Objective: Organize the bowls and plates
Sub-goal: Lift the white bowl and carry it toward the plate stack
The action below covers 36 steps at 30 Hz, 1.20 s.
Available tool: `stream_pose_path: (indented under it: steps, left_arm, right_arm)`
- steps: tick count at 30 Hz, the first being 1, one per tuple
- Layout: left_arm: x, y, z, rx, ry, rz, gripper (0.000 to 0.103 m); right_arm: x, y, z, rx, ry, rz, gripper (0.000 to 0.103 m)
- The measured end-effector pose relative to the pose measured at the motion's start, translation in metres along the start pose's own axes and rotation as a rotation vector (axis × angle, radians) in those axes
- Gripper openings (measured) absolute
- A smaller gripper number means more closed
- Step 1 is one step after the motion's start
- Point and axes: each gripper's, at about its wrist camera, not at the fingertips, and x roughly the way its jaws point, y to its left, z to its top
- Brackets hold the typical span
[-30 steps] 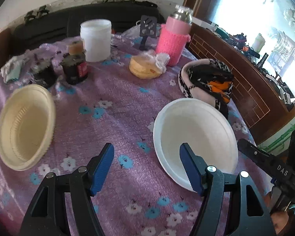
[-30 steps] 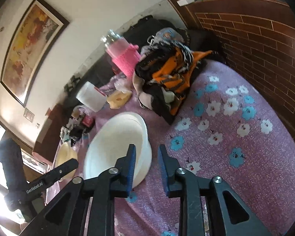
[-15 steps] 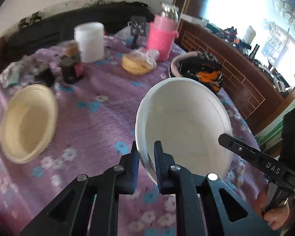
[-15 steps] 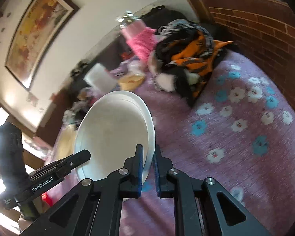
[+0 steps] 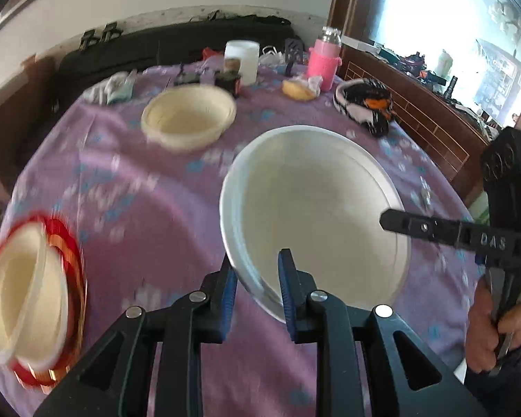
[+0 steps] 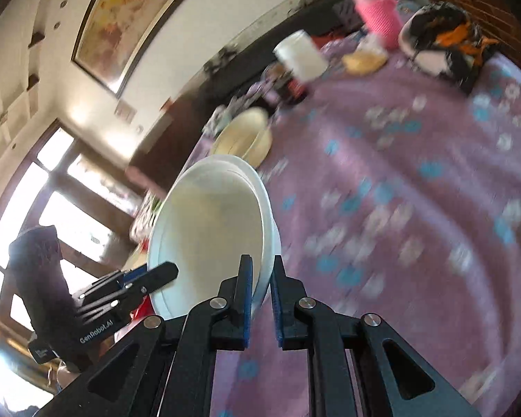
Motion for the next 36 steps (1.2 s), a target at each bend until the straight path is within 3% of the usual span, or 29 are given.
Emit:
stream_pose_path:
  steps: [5, 7, 9, 11, 15, 19, 21, 23, 24, 28, 36]
  left_arm:
    - [-0.002, 0.014, -0.021, -0.043, -0.025, 0.021, 0.028]
    - [-0.001, 0.018, -0.022, -0.048, -0.042, 0.007, 0.046]
    - [-0.003, 0.019, -0.023, -0.027, -0.08, 0.069, 0.054]
    - [-0.003, 0.02, -0.023, -0.015, -0.099, 0.091, 0.054]
    - [0.002, 0.027, -0.024, -0.034, -0.107, 0.069, 0.055]
    - [0.013, 0.026, -0.028, -0.013, -0.123, 0.105, 0.055]
    - [0.018, 0.023, -0.031, 0.002, -0.128, 0.126, 0.053]
    - [0.021, 0.018, -0.033, 0.021, -0.132, 0.149, 0.035]
    - [0.021, 0.016, -0.034, 0.032, -0.137, 0.153, 0.022]
    - [0.012, 0.005, -0.036, 0.076, -0.183, 0.208, 0.02]
    - [-0.003, 0.008, -0.035, 0.08, -0.231, 0.239, 0.02]
  right_arm:
    - [0.009, 0.025, -0.024, -0.063, 0.025, -0.041, 0.014]
    - [0.013, 0.036, -0.026, -0.122, 0.003, -0.121, 0.016]
    - [0.011, 0.048, -0.033, -0.189, -0.035, -0.229, 0.026]
    - [0.006, 0.053, -0.035, -0.226, -0.062, -0.261, 0.036]
    - [-0.001, 0.057, -0.042, -0.234, -0.076, -0.269, 0.041]
    - [0.005, 0.053, -0.045, -0.214, -0.069, -0.275, 0.043]
    - [0.012, 0.049, -0.048, -0.204, -0.048, -0.277, 0.043]
    - [0.018, 0.046, -0.051, -0.183, -0.034, -0.272, 0.032]
    - [0.021, 0.045, -0.053, -0.177, -0.027, -0.27, 0.021]
    - [0.019, 0.048, -0.056, -0.169, -0.054, -0.276, 0.018]
    - [0.007, 0.07, -0.055, -0.213, -0.111, -0.279, 0.018]
